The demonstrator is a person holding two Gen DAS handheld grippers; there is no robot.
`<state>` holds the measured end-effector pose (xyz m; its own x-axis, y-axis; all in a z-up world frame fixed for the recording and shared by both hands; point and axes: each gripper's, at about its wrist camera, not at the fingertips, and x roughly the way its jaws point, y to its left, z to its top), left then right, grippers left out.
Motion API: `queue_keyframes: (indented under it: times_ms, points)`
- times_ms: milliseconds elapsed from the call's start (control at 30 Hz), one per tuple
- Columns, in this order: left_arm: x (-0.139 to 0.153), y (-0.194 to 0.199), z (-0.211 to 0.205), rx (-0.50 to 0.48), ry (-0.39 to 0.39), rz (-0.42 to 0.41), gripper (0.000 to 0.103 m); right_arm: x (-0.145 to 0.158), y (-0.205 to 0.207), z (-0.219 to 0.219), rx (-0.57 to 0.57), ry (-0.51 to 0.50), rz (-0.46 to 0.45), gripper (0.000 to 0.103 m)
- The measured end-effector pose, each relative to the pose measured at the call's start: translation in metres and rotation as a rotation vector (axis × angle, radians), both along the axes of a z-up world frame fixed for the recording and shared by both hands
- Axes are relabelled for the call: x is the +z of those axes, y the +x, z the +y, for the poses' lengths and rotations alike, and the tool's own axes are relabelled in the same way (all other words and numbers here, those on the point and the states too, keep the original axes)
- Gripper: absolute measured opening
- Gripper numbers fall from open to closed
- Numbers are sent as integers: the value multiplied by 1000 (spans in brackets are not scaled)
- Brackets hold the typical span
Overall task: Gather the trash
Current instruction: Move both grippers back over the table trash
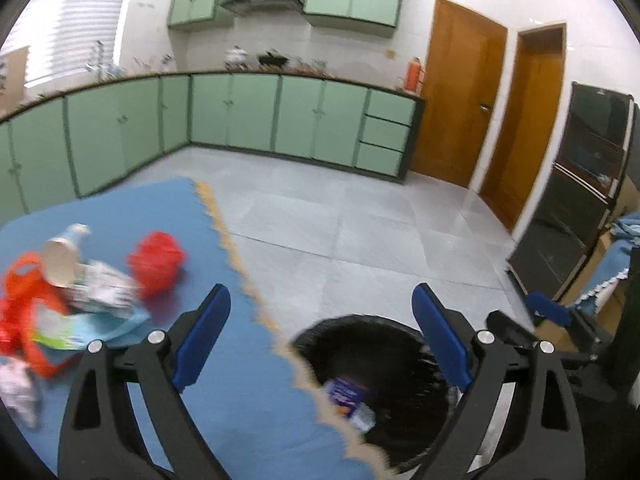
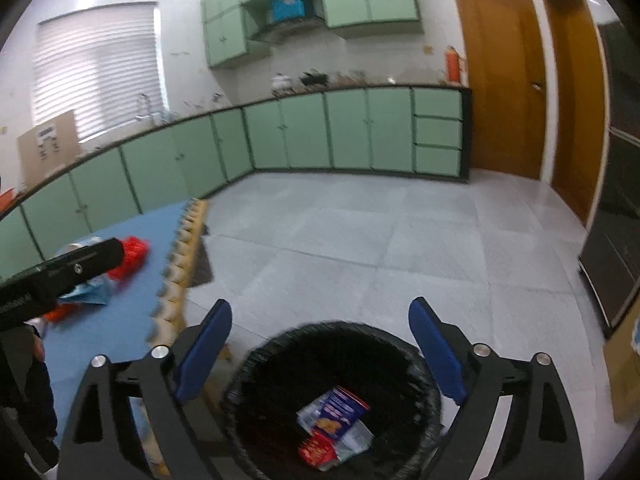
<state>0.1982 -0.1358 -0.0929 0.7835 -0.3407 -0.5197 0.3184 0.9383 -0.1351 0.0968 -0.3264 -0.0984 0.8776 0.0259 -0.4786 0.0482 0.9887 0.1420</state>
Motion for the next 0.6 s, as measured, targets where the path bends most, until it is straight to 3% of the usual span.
queue_keyframes:
  times_ms: [267, 467, 600]
  points:
    - [14, -24, 86, 200, 85, -61, 89, 22, 17, 84, 163, 14, -64, 90]
    - [9, -37, 151, 386, 170, -78, 89, 17, 31, 144, 270, 21, -79, 90]
    - [-2, -45, 186, 476, 202, -43, 89, 10, 37, 176, 329, 8, -74, 90]
